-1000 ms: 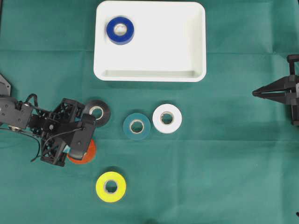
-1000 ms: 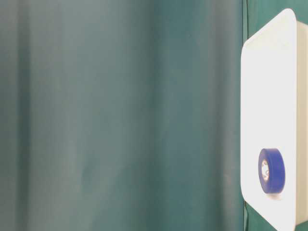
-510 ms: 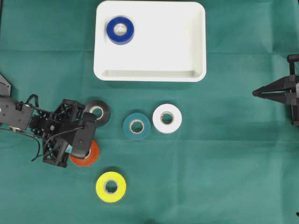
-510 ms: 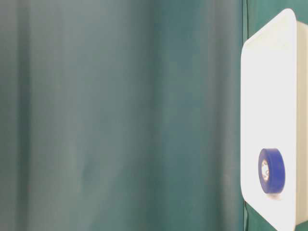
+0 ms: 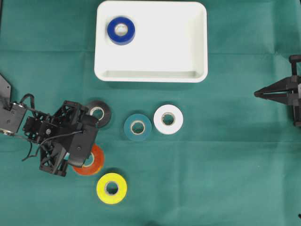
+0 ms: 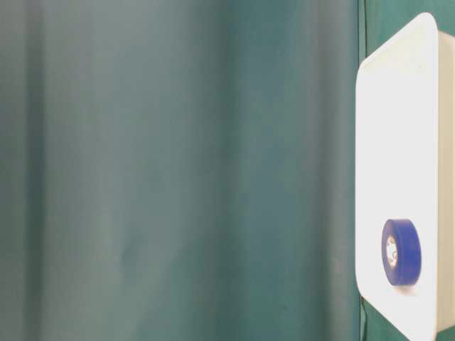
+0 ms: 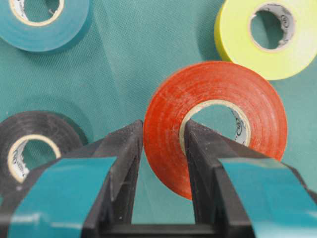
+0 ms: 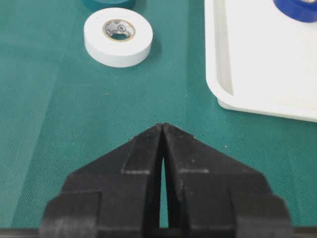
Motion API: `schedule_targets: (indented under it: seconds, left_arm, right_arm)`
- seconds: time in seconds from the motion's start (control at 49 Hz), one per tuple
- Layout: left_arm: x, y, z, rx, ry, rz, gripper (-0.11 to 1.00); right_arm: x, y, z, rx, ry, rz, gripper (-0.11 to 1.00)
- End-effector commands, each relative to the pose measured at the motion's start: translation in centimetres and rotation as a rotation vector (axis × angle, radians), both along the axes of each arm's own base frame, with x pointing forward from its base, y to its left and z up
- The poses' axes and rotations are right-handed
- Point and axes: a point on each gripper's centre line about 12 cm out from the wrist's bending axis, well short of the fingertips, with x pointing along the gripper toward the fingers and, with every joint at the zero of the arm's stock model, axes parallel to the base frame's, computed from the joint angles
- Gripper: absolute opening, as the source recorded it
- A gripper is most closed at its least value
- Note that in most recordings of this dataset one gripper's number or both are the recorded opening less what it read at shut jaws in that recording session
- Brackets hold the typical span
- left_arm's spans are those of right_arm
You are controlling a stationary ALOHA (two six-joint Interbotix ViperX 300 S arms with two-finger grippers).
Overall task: Put the tape into the white case with the left arm.
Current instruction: 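Grasp the orange-red tape and carry it into the tray below the blue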
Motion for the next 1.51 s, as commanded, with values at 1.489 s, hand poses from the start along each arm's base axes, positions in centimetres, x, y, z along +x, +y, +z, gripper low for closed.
schedule_targets:
  seconds: [1.489]
  left_arm:
    - [3.6,23.3,0.5,0.076,-0.14,0.629,0.24]
  right_arm:
    - [0.2,0.0,0.3,-0.006,-0.015,0.002,-0.1]
